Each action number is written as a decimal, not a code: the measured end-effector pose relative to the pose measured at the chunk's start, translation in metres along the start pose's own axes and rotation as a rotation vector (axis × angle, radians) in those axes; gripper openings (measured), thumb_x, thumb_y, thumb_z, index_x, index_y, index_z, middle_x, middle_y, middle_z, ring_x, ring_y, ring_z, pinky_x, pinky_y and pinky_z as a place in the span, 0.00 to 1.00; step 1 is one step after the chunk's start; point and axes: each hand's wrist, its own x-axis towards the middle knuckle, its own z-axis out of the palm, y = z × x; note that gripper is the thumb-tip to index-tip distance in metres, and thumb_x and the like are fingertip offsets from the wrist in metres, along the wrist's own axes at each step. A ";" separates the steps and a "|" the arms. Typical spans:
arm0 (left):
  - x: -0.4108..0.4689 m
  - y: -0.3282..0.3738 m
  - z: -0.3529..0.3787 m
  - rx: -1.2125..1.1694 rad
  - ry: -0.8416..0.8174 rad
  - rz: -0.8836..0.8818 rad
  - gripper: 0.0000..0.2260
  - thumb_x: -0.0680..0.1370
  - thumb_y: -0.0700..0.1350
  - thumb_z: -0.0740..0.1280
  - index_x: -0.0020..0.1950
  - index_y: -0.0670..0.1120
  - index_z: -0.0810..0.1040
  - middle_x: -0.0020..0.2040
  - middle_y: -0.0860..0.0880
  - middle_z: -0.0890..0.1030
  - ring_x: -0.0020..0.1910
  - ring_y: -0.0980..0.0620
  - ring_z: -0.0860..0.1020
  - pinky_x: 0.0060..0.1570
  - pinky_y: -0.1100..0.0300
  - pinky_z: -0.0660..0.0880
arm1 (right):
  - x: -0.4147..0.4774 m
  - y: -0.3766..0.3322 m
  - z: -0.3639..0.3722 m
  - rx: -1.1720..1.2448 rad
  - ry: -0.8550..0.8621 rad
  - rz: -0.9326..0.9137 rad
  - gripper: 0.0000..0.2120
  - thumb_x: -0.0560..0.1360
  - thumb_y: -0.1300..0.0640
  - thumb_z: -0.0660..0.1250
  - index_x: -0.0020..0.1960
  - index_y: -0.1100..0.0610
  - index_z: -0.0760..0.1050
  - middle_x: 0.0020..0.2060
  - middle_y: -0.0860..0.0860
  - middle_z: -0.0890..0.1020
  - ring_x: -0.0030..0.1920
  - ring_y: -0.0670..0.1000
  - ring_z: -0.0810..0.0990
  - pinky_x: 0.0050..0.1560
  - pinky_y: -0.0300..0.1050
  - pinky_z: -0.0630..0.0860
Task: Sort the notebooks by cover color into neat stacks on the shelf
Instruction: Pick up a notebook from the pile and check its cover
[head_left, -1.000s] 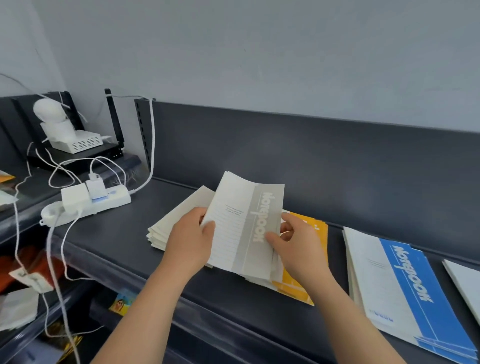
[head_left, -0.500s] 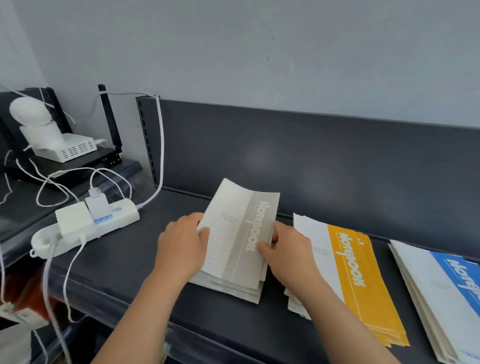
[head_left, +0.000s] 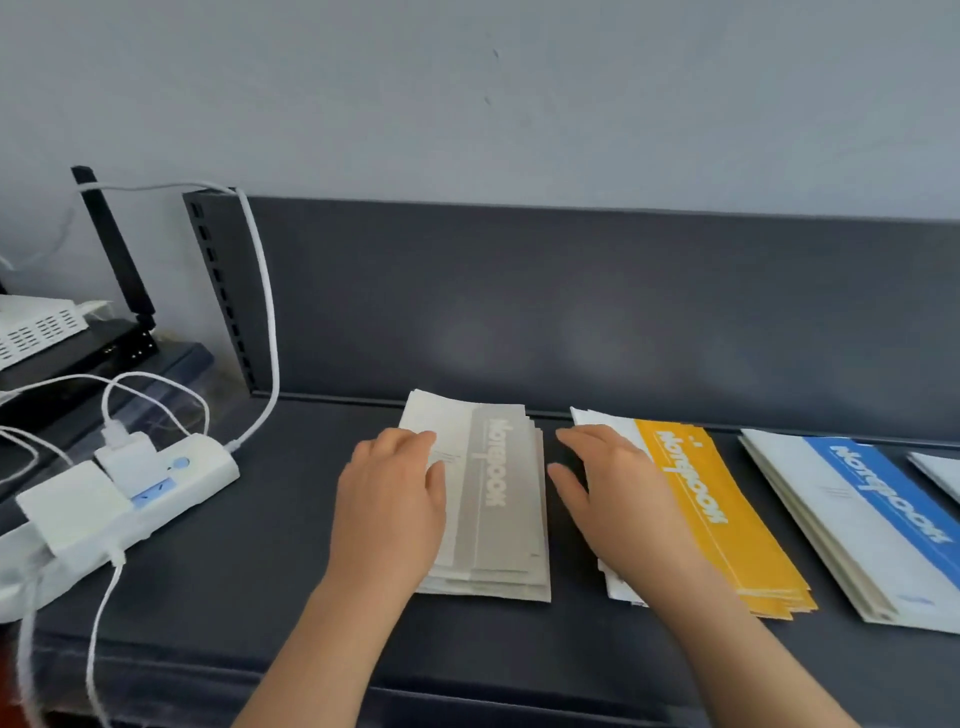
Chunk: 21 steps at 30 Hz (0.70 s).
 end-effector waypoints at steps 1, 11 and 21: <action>-0.001 0.006 -0.001 -0.038 -0.006 0.024 0.16 0.81 0.47 0.58 0.68 0.48 0.72 0.63 0.52 0.74 0.60 0.51 0.70 0.58 0.59 0.68 | -0.003 0.003 -0.004 -0.001 0.009 0.015 0.17 0.78 0.52 0.62 0.65 0.53 0.73 0.62 0.48 0.76 0.61 0.50 0.74 0.59 0.39 0.68; -0.024 0.092 0.025 -0.231 -0.130 0.272 0.16 0.80 0.51 0.59 0.68 0.51 0.73 0.61 0.55 0.77 0.59 0.55 0.73 0.58 0.63 0.69 | -0.064 0.068 -0.055 -0.055 0.114 0.260 0.16 0.78 0.51 0.61 0.64 0.53 0.73 0.63 0.48 0.76 0.59 0.50 0.76 0.55 0.42 0.71; -0.069 0.223 0.068 -0.309 -0.201 0.398 0.16 0.80 0.51 0.60 0.66 0.52 0.75 0.61 0.55 0.77 0.59 0.54 0.73 0.57 0.61 0.71 | -0.140 0.174 -0.133 -0.108 0.196 0.385 0.19 0.79 0.51 0.60 0.68 0.53 0.70 0.67 0.46 0.73 0.65 0.47 0.72 0.60 0.38 0.69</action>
